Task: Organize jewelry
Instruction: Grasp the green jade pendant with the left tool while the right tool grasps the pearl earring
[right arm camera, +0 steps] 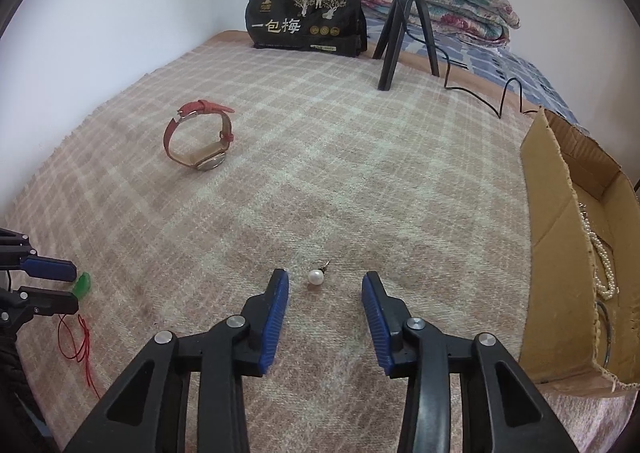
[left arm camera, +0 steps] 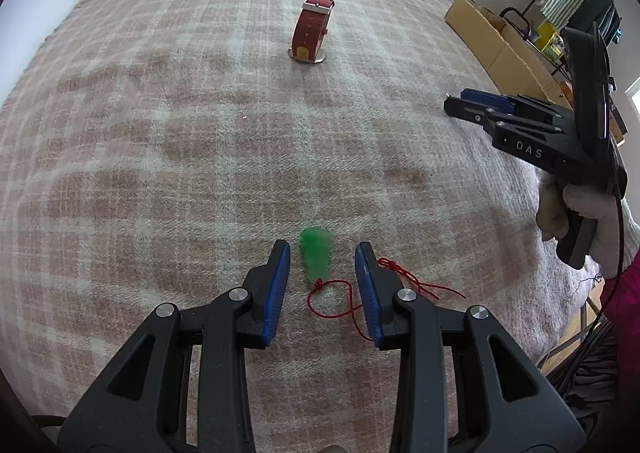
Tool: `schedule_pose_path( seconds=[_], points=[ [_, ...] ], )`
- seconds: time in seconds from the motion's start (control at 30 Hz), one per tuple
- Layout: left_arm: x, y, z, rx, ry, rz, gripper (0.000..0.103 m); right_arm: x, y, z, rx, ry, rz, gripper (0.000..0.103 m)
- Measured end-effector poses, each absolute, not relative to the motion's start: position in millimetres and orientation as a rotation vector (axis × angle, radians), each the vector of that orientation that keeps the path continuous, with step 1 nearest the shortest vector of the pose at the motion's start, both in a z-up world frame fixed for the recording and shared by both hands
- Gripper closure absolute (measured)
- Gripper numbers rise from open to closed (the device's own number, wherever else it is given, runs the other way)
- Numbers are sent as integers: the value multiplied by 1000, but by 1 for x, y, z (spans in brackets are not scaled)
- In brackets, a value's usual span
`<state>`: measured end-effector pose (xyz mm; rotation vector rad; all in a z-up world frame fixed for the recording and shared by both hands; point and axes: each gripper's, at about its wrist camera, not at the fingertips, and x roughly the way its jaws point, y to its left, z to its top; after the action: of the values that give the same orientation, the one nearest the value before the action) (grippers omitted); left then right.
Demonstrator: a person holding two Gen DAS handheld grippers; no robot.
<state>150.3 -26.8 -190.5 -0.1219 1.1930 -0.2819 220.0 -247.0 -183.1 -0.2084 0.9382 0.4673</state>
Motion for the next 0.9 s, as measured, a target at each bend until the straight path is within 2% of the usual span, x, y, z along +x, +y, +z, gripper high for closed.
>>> schedule_pose_path(
  seconds=[0.4,0.53,0.6,0.7,0.9],
  points=[
    [156,-28,-201,-133,1214,-283,69,227,-239,-186,-222,951,470,80],
    [155,-29,-202,-132,1207,-279,70,225,-236,-186,-234,953,475,90],
    [154,-29,-202,-119,1203,-275,74,223,-234,-187,-252,957,475,95],
    [154,-26,-202,-125,1202,-261,88,222,-232,-185,-261,955,478,96],
    [152,-22,-200,-140,1199,-262,89,219,-230,-179,-262,945,484,97]
  ],
)
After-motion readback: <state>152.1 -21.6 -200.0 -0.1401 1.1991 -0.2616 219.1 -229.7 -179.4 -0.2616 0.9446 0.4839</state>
